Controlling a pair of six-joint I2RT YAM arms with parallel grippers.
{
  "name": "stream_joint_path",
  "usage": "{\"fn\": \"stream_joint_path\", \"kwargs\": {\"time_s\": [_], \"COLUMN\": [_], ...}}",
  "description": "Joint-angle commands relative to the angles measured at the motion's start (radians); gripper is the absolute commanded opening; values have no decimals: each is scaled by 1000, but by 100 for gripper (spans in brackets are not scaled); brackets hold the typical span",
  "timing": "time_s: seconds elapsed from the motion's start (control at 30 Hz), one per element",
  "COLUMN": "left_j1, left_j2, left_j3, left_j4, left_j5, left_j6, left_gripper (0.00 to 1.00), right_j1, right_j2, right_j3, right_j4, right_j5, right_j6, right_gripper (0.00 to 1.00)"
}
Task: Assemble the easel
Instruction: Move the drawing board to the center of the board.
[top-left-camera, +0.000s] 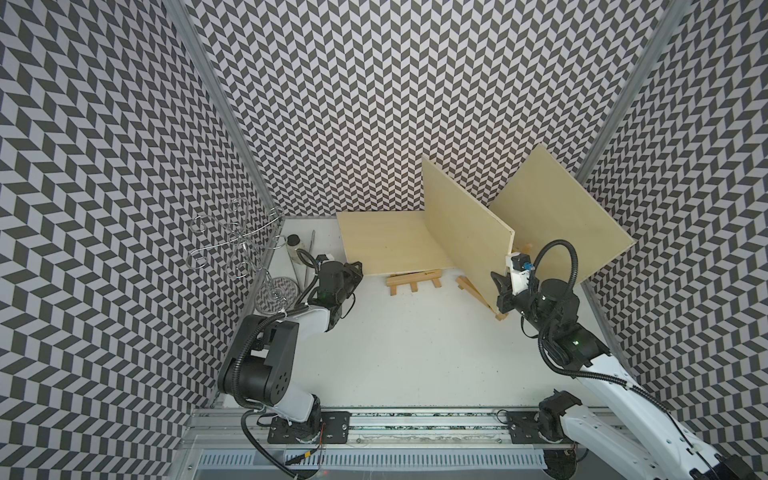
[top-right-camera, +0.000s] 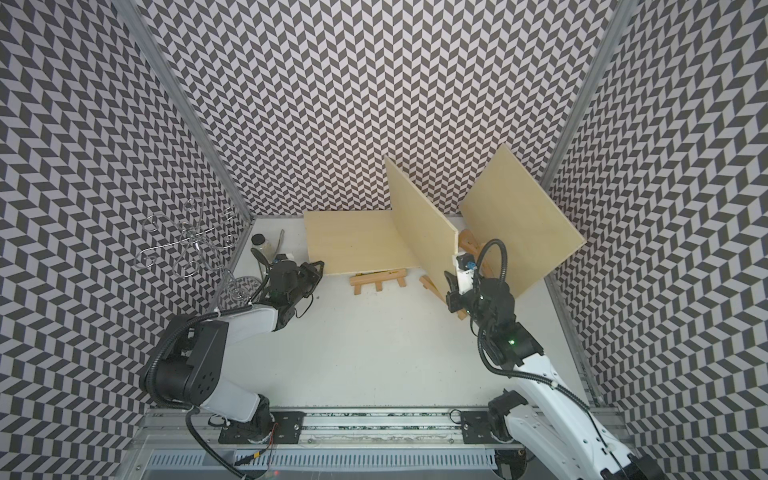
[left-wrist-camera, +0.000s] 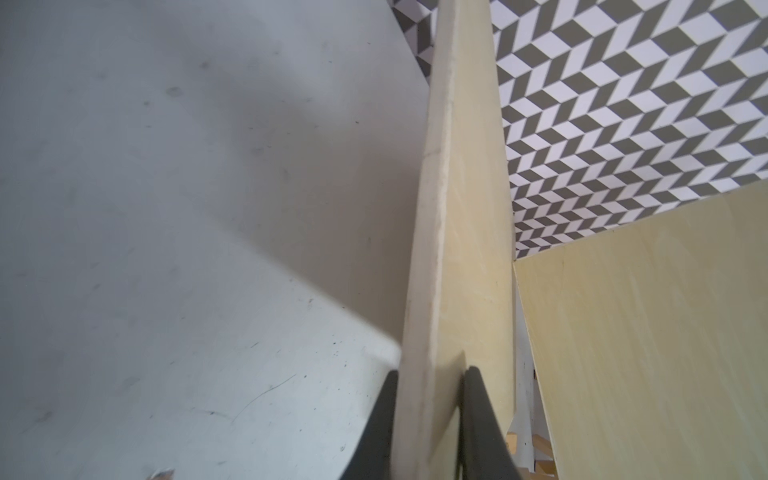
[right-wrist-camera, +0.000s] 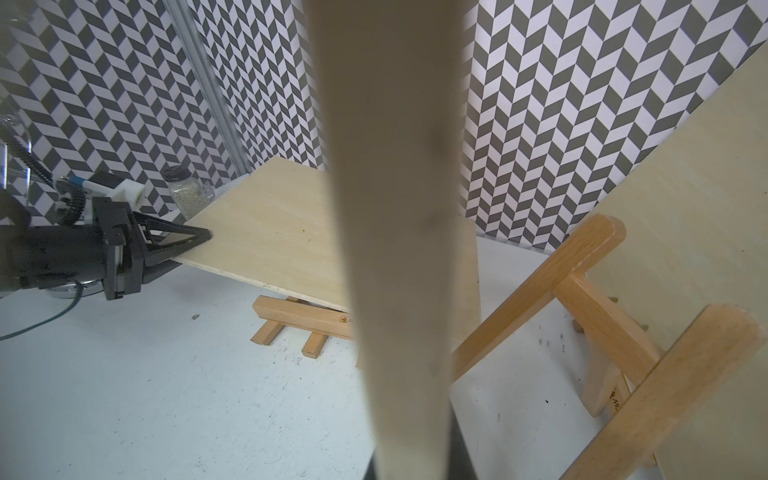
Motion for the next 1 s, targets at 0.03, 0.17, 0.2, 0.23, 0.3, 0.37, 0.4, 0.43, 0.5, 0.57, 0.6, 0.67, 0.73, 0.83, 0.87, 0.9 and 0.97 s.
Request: {"fn": "stream_joint_path", "kwargs": {"time_s": [0.03,0.17,0.2,0.23,0.3,0.37,0.4,0.43,0.5,0.57,0.6,0.67,0.73,0.83,0.87,0.9,0.97], "left_j1": [17,13,13,13,13,12,8,2,-30,-65,-76,-98,-124,-163,-169,-173,-175], "left_j2": [3,-54,-76,-98,-151,-200,-218,-230,-235,-208,-186,-147,-121,-115,-115,-119,-132], "left_j3": [-10,32,39,43,43,32,25,25,33,52,72,104,136,179,189,193,190], "left_j4": [-505,-730,-787,-831,-917,-968,-992,-1007,-1035,-1087,-1125,-1207,-1310,-1382,-1398,-1408,-1427], "left_j5": [-434,-541,-572,-603,-671,-725,-747,-760,-804,-864,-887,-933,-985,-1032,-1036,-1036,-1022], "left_j6": [42,4,2,2,11,27,27,26,27,3,-18,-67,-156,-175,-179,-182,-199], "left_gripper": [0,0,0,0,0,0,0,0,0,0,0,0,0,0,0,0,0], "right_j1": [30,30,30,30,30,30,30,30,30,30,30,30,31,29,27,25,10], "right_j2": [-9,-16,-17,-21,-25,-28,-30,-29,-21,-10,-5,-3,-5,0,5,12,17], "right_j3": [42,53,55,56,61,63,64,67,75,82,83,81,78,80,85,90,99], "right_j4": [13,8,9,10,15,22,25,28,34,34,35,42,59,70,69,64,55], "right_j5": [-148,-137,-133,-131,-113,-93,-84,-79,-78,-74,-77,-77,-67,-45,-32,-20,-23], "right_j6": [29,22,24,27,39,54,58,64,73,89,95,110,125,132,130,125,103], "right_gripper": [0,0,0,0,0,0,0,0,0,0,0,0,0,0,0,0,0]}}
